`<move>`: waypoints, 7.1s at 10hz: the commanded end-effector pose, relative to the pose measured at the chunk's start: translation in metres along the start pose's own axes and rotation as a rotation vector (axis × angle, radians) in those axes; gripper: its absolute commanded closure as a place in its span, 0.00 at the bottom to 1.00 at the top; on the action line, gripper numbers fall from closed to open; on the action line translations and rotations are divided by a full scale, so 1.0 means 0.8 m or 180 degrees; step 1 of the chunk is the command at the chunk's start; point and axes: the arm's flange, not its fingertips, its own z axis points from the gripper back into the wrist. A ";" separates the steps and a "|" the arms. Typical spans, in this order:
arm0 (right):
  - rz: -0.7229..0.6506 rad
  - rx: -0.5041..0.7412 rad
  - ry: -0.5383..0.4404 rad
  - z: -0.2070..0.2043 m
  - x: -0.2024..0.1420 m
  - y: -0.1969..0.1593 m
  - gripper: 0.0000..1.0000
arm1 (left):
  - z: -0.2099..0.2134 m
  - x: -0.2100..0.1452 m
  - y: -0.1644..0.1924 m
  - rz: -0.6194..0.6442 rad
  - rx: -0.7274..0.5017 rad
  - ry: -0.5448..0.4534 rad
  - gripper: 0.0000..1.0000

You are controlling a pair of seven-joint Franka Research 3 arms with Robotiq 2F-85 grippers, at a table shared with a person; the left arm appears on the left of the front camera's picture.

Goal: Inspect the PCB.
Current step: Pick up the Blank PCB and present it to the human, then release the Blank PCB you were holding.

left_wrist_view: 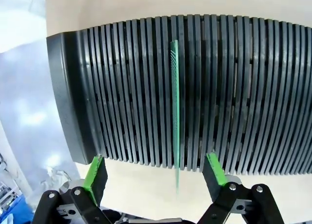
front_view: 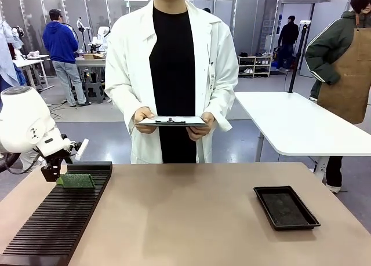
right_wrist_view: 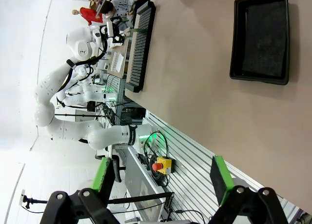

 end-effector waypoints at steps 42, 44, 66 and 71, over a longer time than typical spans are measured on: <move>0.0042 0.0038 -0.0008 0.002 0.002 0.001 0.00 | -0.012 -0.011 0.046 0.4166 -0.4073 -0.3248 0.97; 0.0042 0.0038 -0.0008 0.002 0.002 0.001 0.00 | -0.037 0.017 0.047 0.4475 -0.4272 -0.3418 0.97; 0.0042 0.0038 -0.0008 0.002 0.002 0.001 0.00 | -0.051 0.039 0.041 0.4474 -0.4444 -0.3411 0.97; 0.0042 0.0038 -0.0008 0.002 0.002 0.001 0.00 | -0.051 0.039 0.041 0.4474 -0.4444 -0.3411 0.97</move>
